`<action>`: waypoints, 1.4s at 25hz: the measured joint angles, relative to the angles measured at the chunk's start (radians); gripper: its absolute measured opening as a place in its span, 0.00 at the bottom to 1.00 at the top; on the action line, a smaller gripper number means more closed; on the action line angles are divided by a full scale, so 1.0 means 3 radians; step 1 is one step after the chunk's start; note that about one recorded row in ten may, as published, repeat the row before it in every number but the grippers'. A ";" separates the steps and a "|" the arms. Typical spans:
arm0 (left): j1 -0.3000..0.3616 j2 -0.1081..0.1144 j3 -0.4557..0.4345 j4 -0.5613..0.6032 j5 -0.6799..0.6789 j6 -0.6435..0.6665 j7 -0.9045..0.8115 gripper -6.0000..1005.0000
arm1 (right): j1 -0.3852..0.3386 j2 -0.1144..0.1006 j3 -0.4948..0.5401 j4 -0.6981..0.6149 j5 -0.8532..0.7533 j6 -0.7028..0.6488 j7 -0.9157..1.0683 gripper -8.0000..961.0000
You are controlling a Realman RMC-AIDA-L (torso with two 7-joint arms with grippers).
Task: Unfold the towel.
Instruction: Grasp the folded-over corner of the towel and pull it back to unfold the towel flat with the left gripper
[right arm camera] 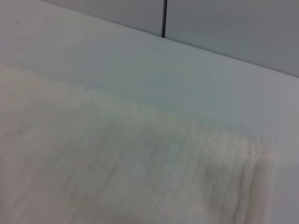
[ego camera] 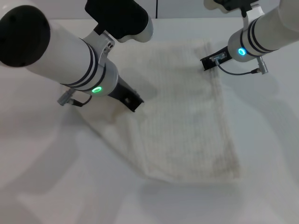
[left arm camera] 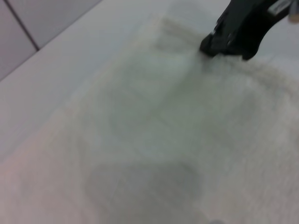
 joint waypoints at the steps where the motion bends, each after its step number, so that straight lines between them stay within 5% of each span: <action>1: -0.0026 -0.0003 0.0003 -0.0043 0.0080 -0.0136 -0.0062 0.05 | 0.0000 0.0001 0.0000 0.0001 0.0000 0.0000 0.0000 0.01; 18: -0.0125 -0.0010 0.0095 -0.0257 0.0500 -0.1037 -0.0607 0.05 | 0.0003 0.0007 0.0000 0.0005 0.0000 0.0002 0.0000 0.01; 35: -0.0088 -0.0001 0.0179 -0.0357 0.0687 -0.1288 -0.1024 0.10 | -0.0006 0.0007 0.0000 -0.0002 0.0000 0.0001 0.0000 0.01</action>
